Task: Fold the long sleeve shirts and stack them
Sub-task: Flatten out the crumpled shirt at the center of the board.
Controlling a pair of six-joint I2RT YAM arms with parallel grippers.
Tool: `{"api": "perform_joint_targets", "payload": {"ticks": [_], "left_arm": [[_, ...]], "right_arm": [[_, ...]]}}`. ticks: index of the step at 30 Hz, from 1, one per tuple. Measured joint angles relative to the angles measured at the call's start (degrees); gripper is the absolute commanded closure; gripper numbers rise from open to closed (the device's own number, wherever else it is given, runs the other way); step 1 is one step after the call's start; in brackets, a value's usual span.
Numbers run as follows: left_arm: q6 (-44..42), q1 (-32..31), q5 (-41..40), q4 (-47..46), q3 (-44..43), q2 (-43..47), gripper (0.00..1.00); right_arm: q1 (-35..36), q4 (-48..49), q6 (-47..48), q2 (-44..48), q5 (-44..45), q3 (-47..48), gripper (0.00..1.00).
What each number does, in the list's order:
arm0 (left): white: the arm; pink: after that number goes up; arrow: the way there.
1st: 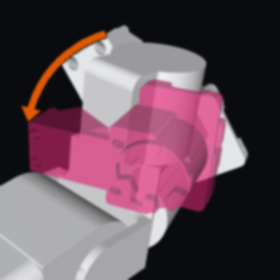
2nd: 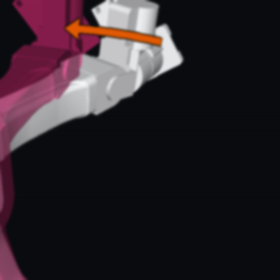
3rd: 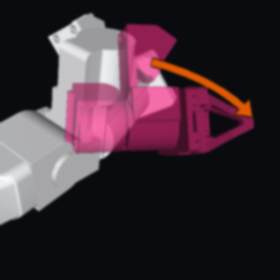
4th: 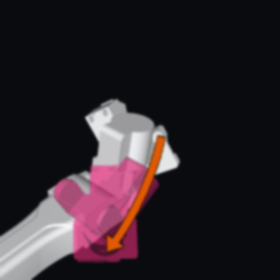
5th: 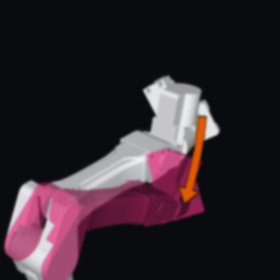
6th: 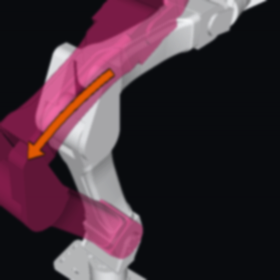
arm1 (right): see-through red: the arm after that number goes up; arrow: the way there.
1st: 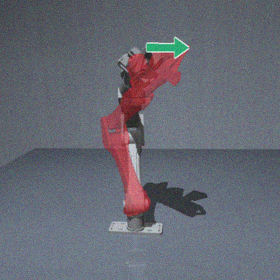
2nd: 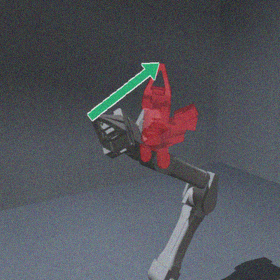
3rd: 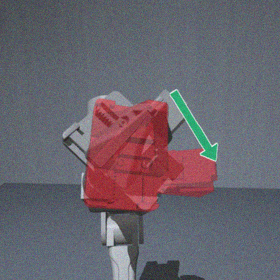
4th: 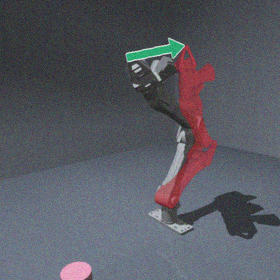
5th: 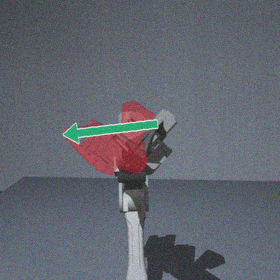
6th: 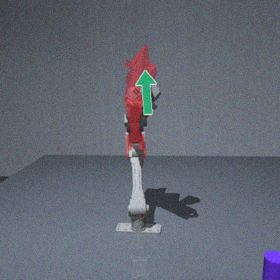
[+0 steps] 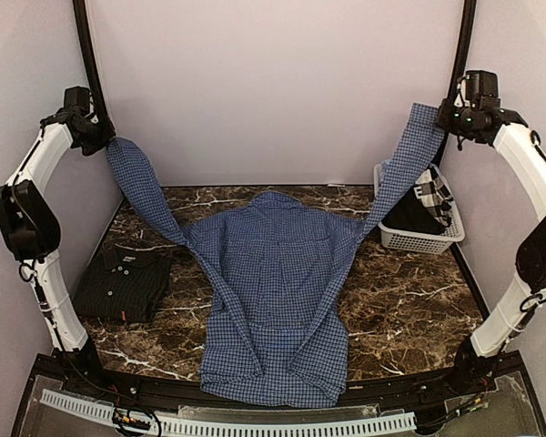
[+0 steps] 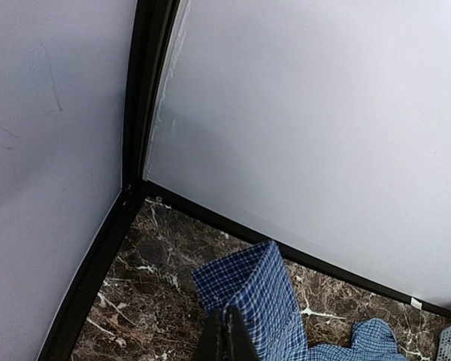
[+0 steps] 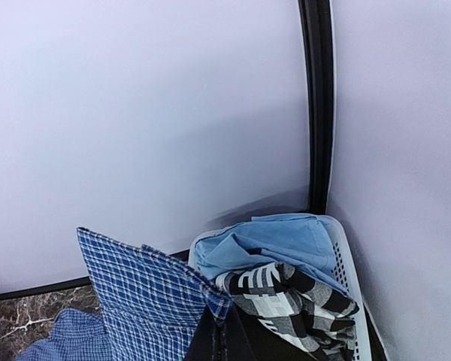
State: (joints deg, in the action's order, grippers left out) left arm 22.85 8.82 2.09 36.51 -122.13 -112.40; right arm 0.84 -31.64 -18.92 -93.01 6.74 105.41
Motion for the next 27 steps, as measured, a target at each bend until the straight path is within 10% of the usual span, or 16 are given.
{"api": "perform_joint_targets", "payload": {"ticks": [18,27], "left_arm": [[-0.15,2.49,3.1,2.71,-10.88,-2.91,1.0],[-0.79,-6.08,7.41,-0.59,5.88,-1.7,0.98]], "right_arm": [[-5.16,-2.49,0.24,-1.44,-7.72,4.81,1.0],[8.85,2.91,0.44,1.66,-9.75,-14.08,1.0]]}}
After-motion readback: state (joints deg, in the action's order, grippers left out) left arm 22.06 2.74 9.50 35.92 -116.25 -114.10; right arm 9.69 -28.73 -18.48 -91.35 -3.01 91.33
